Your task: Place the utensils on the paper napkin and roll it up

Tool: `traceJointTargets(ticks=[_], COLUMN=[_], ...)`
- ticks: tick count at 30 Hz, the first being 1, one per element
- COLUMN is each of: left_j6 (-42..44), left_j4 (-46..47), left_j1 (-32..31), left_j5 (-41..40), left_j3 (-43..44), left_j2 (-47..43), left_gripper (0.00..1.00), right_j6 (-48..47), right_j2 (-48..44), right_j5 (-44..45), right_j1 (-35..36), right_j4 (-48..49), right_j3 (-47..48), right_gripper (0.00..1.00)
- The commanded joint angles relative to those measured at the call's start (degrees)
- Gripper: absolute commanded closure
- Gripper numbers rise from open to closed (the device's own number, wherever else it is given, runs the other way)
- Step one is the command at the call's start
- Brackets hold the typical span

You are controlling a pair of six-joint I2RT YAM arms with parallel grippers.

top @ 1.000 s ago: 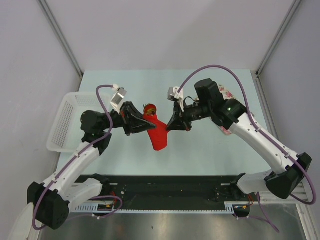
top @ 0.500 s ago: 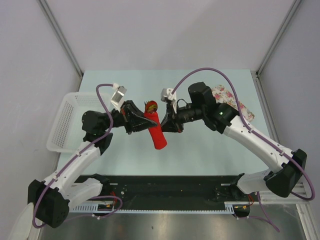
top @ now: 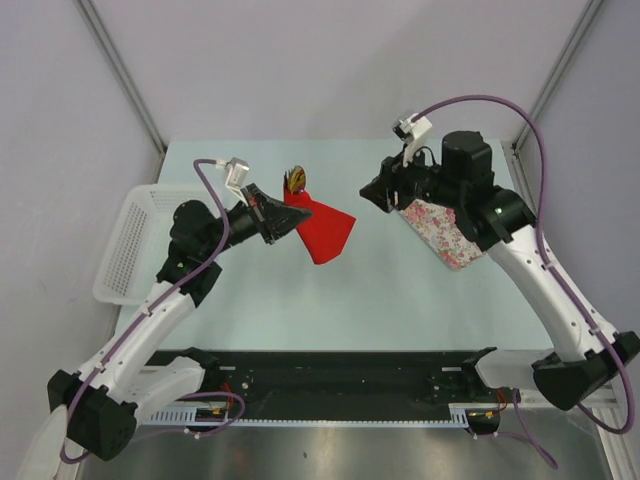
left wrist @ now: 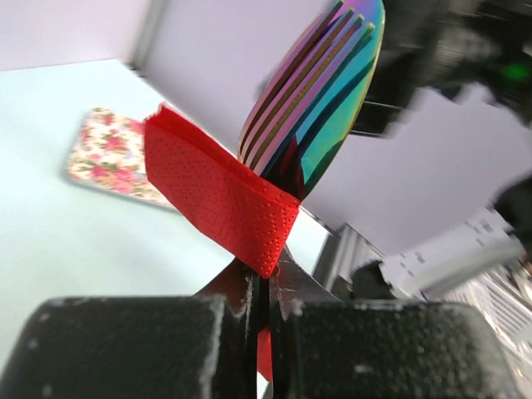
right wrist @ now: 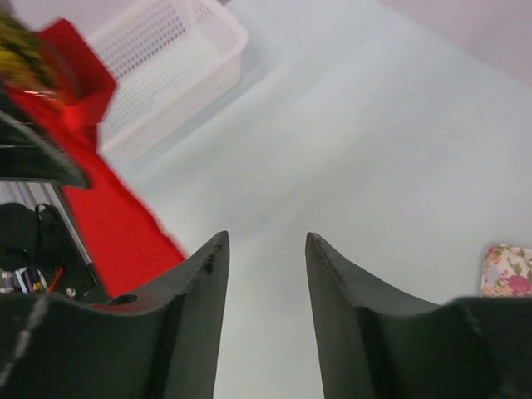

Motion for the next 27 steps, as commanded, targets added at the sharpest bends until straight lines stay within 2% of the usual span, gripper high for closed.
traceJointTargets(ticks=[1, 2, 5, 11, 18, 27], left_j6=[3.2, 2.7, -0.1, -3.0, -5.1, -7.8], left_j4=[-5.2, -5.2, -1.9, 1.5, 3.8, 9.0], left_j1=[0.1, 0.2, 0.3, 0.3, 0.3, 0.3], left_j5=[-8.2, -8.1, -6.1, -3.8, -1.9, 1.1], left_j3=[5.0, 5.3, 4.7, 4.6, 5.3, 3.9], left_j2=[1.6, 1.9, 2.3, 2.3, 2.9, 2.4], left_gripper=[1.00, 1.00, 1.00, 1.00, 1.00, 1.00], right_j6=[2.1, 2.6, 1.5, 3.1, 4.7, 7.5], right_j2=[-6.1, -6.3, -5.5, -1.8, 0.5, 1.6], right_j5=[0.1, -0.9, -0.6, -3.8, -8.6, -15.9], right_j1=[2.4, 3.2, 8.8, 11.4, 11.6, 11.6], right_j4=[1.4, 2.0, 2.5, 5.3, 8.2, 12.2], right_j3=[1.4, 0.9, -0.4, -2.5, -4.4, -6.3], right_gripper=[0.49, 0.43, 0.34, 0.28, 0.27, 0.31])
